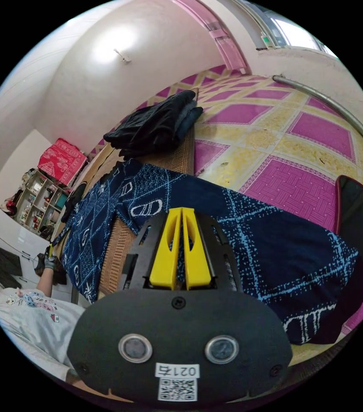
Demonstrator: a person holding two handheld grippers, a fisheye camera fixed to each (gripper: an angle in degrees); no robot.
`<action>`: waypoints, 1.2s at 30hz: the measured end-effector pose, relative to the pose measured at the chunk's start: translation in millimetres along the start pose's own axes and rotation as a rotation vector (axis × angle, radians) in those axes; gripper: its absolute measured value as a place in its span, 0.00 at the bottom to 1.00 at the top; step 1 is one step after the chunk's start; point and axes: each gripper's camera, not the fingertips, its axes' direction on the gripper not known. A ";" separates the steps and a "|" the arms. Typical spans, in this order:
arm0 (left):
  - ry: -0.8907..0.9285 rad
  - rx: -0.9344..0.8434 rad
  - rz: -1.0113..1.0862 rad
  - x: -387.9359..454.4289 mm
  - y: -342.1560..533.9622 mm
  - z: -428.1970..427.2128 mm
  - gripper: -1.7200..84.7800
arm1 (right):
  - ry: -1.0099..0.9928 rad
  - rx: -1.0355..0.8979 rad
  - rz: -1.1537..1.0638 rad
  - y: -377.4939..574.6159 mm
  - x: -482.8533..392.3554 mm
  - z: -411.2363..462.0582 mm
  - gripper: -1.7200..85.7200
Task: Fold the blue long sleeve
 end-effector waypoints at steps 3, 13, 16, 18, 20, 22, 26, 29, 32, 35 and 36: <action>0.043 0.045 -0.097 -20.4 -4.6 -13.8 0.06 | 0.012 -0.008 0.002 -1.0 -1.2 3.3 0.01; -0.097 -0.060 -0.218 -24.7 -68.3 -3.5 0.14 | 0.028 -0.014 0.010 -1.0 -1.9 8.3 0.01; -0.132 -0.072 -0.203 -15.3 -88.2 -1.6 0.04 | 0.031 -0.014 0.014 -0.3 -1.5 8.4 0.01; -0.044 -0.018 -0.126 -8.6 -95.7 -13.1 0.03 | 0.029 -0.012 0.017 0.3 -0.6 8.0 0.01; -0.087 -0.032 -0.131 -16.4 -93.4 -17.0 0.03 | 0.024 -0.010 0.018 1.2 0.2 7.3 0.01; -0.086 -0.099 -0.258 -48.7 -80.3 -11.1 0.05 | 0.021 -0.011 0.017 1.8 0.8 6.9 0.01; -0.014 -0.087 -0.239 -56.5 -67.4 -10.8 0.09 | 0.019 -0.020 0.020 2.6 2.4 6.5 0.01; 0.016 -0.125 -0.216 -51.5 -59.4 1.5 0.10 | 0.028 -0.022 0.018 3.8 2.2 5.5 0.01; 0.014 -0.194 -0.202 -43.9 -48.8 22.3 0.05 | 0.028 -0.023 0.019 5.3 3.3 3.6 0.01; -0.048 -0.211 -0.174 -26.7 -33.7 37.3 0.02 | 0.021 -0.019 0.024 7.4 5.7 0.5 0.01; -0.048 -0.194 -0.157 -14.6 -28.4 39.8 0.02 | 0.020 -0.018 0.025 7.9 6.1 -0.2 0.01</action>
